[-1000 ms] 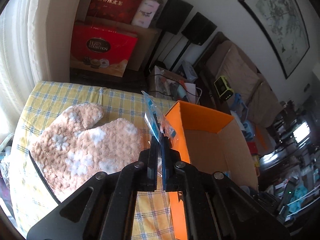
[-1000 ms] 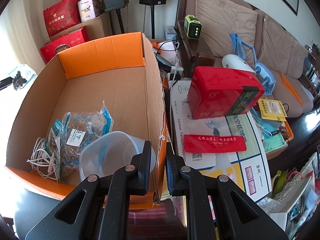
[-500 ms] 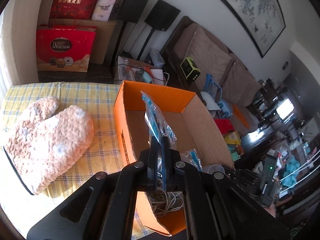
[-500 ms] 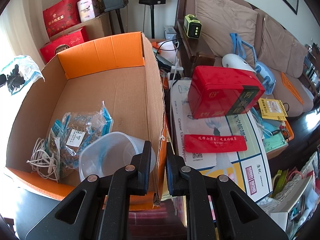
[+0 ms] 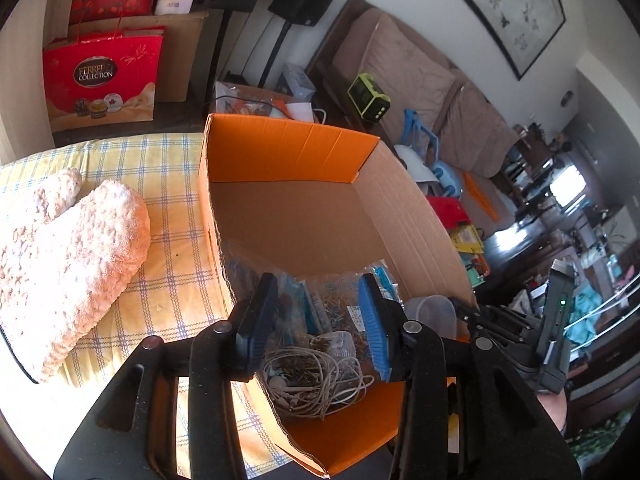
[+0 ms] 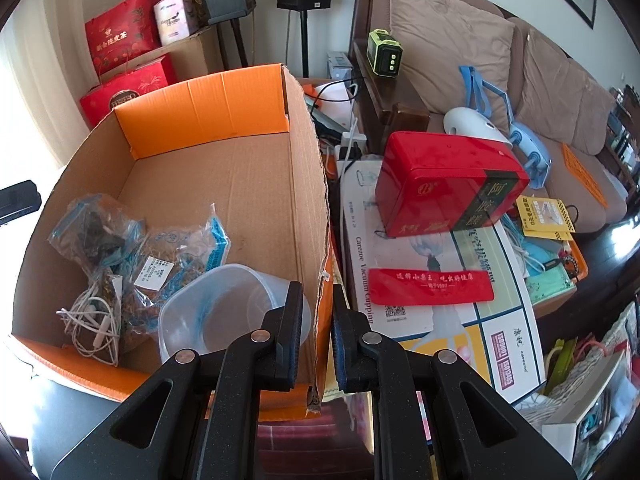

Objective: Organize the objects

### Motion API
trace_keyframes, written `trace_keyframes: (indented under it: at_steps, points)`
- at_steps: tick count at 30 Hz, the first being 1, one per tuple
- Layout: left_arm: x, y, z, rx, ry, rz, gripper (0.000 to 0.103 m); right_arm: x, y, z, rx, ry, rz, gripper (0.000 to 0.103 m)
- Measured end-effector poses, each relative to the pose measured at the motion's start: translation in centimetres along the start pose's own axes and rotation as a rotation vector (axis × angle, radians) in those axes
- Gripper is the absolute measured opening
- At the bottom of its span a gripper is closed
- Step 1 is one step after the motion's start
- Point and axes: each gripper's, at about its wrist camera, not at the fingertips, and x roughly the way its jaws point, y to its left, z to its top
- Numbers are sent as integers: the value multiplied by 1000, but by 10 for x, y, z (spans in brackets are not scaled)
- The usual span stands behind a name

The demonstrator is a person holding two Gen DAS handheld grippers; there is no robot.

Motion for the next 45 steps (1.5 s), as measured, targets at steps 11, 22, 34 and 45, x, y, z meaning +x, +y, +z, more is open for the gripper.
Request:
trace_keyframes:
  at_steps: [11,22,34,45]
  points:
    - [-31,23,5,-22,-65,60,61,0,0,0,-1,0,-1,12]
    - [-55,79,1,-84,-103,196,76,0,0,0,3,-2,4,13]
    - [-43,147,-28,-139,-37,349,77,0,0,0,0,-1,2,13]
    - [-15,146,-50,-25,27,422,77,-1,0,0,-1,-1,1,13]
